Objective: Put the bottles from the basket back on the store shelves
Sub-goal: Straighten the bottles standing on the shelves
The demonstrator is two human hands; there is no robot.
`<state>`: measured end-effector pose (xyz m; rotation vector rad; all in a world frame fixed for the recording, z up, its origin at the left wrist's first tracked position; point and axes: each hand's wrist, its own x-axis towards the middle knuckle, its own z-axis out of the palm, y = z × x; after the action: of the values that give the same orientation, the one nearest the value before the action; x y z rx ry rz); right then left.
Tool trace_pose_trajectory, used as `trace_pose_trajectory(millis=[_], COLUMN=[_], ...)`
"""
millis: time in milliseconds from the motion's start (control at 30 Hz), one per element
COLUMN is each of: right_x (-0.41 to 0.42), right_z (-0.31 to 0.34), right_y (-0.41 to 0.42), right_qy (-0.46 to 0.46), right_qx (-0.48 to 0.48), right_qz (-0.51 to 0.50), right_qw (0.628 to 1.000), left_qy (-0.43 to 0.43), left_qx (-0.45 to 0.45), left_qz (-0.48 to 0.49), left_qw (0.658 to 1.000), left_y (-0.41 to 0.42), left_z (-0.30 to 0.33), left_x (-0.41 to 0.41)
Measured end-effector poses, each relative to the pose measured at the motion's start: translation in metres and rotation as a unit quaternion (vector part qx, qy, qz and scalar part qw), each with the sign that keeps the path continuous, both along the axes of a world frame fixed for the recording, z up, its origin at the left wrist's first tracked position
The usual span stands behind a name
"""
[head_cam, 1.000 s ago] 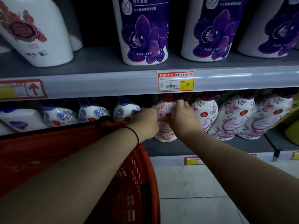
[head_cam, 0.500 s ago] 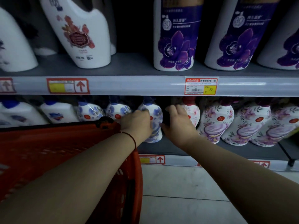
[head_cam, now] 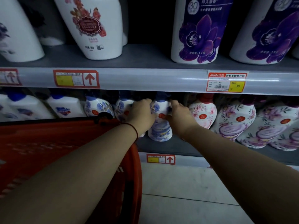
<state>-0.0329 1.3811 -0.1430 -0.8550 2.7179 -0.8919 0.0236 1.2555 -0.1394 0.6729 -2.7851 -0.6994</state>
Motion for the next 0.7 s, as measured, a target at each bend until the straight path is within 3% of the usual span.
trace_pose_trajectory(millis=[233,500,700], right_x=[-0.006,-0.005,0.000], right_z=[-0.003,-0.009,-0.008], right_y=[0.004,0.003,0.003], right_qy=[0.010,0.022,0.015], right_qx=[0.013,0.025,0.014], right_qz=[0.030,0.021,0.013], right_qw=[0.999,0.999,1.000], left_qy=[0.042,0.059,0.038], left_qx=[0.070,0.083,0.022], left_qz=[-0.032,-0.037,-0.025], left_qw=[0.996,0.994,0.999], left_y=[-0.014,-0.016,-0.010], left_z=[-0.009,-0.012,-0.008], left_x=[-0.001,-0.001,0.004])
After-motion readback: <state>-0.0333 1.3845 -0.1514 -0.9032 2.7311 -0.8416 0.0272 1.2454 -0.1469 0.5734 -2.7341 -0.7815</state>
